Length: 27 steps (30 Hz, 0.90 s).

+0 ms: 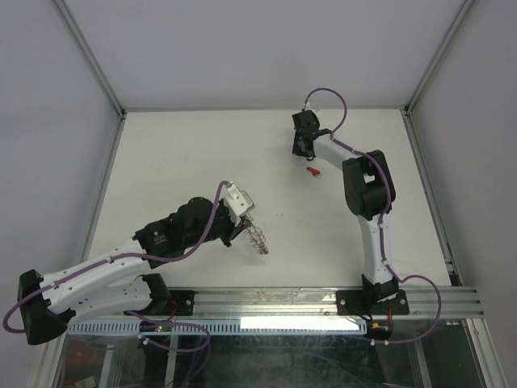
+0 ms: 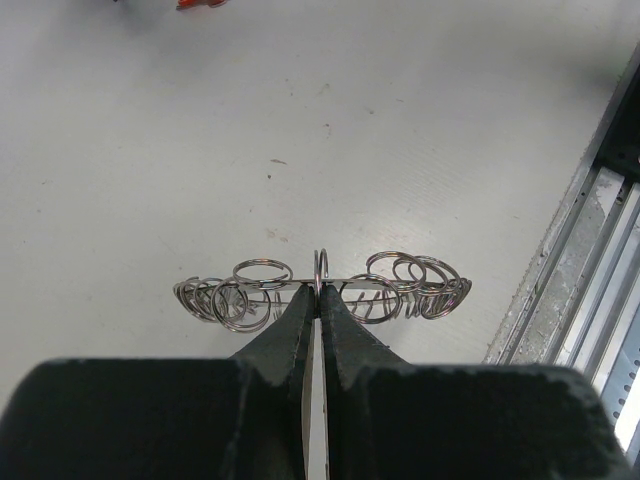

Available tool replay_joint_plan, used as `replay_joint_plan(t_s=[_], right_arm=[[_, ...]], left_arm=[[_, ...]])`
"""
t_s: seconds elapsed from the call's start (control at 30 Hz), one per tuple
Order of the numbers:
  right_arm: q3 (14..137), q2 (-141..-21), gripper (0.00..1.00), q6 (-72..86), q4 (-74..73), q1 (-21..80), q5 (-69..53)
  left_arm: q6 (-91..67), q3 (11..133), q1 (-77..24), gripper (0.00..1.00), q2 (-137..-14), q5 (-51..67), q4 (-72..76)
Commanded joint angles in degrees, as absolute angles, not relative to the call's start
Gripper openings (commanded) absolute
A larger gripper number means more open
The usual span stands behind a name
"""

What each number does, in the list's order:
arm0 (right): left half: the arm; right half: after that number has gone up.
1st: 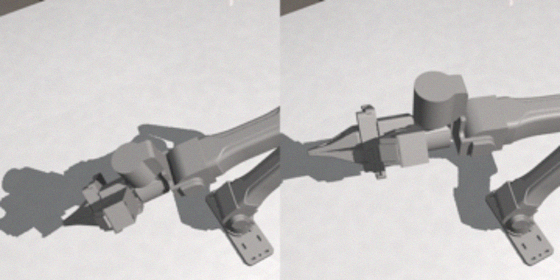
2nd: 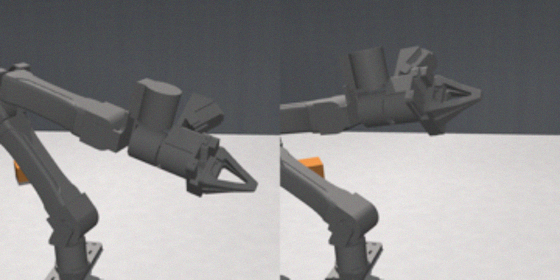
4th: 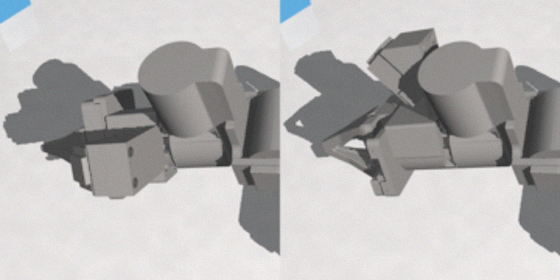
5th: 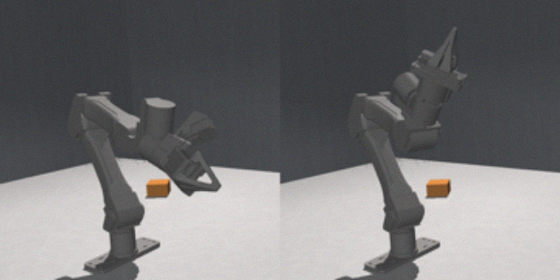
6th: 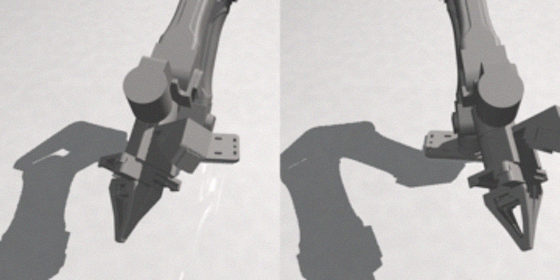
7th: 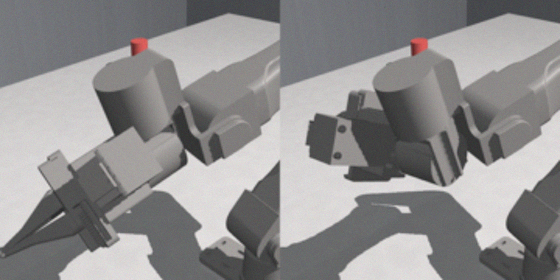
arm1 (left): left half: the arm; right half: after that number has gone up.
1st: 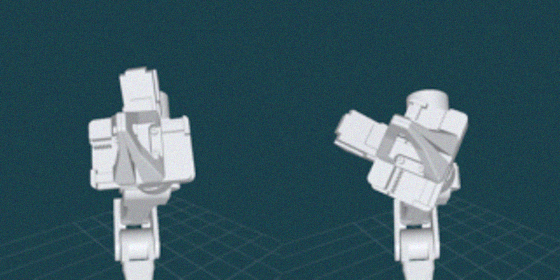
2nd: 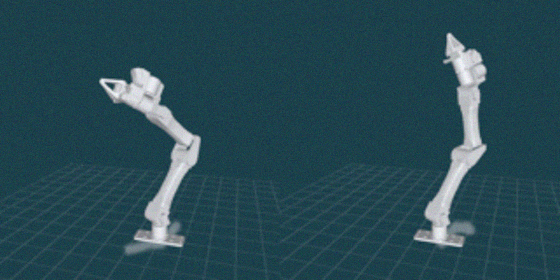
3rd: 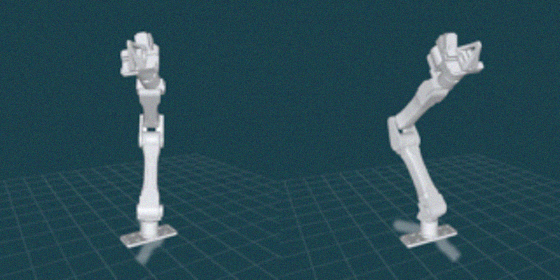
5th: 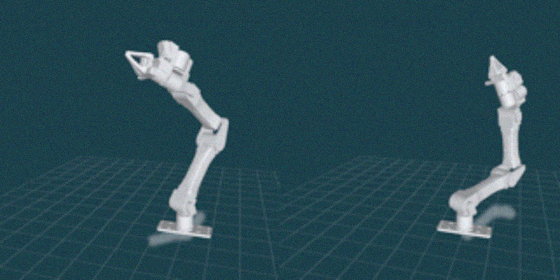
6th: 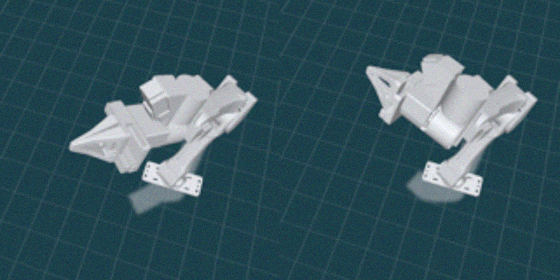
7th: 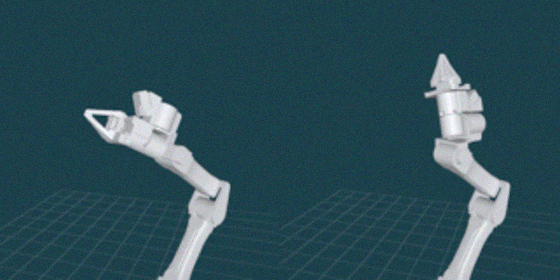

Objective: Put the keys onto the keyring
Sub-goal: Move the key to the center of the board.

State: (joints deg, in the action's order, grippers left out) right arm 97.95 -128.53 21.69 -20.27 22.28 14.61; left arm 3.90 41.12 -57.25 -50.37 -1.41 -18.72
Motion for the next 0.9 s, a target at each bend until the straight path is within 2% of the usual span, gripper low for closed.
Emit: replay_joint_plan(t_s=[0.0,0.17,0.53,0.87], right_arm=[[96.3,-124.6,0.0,19.6,-19.0,23.0,14.7],[91.2,-120.1,0.0,16.7,-17.1,24.3,11.5],[68.2,-100.4,0.0,12.0,-11.0,28.4,-1.6],[55.3,-85.3,0.0,11.3,-18.4,28.9,-19.7]], left_arm=[[4.6,43.0,-56.5,0.0,-49.9,-0.2,-16.0],[4.6,43.0,-56.5,0.0,-49.8,-0.2,-16.0],[4.5,43.1,-56.4,0.0,-50.0,-0.1,-16.3],[4.6,43.3,-56.4,0.0,-50.1,0.1,-17.0]])
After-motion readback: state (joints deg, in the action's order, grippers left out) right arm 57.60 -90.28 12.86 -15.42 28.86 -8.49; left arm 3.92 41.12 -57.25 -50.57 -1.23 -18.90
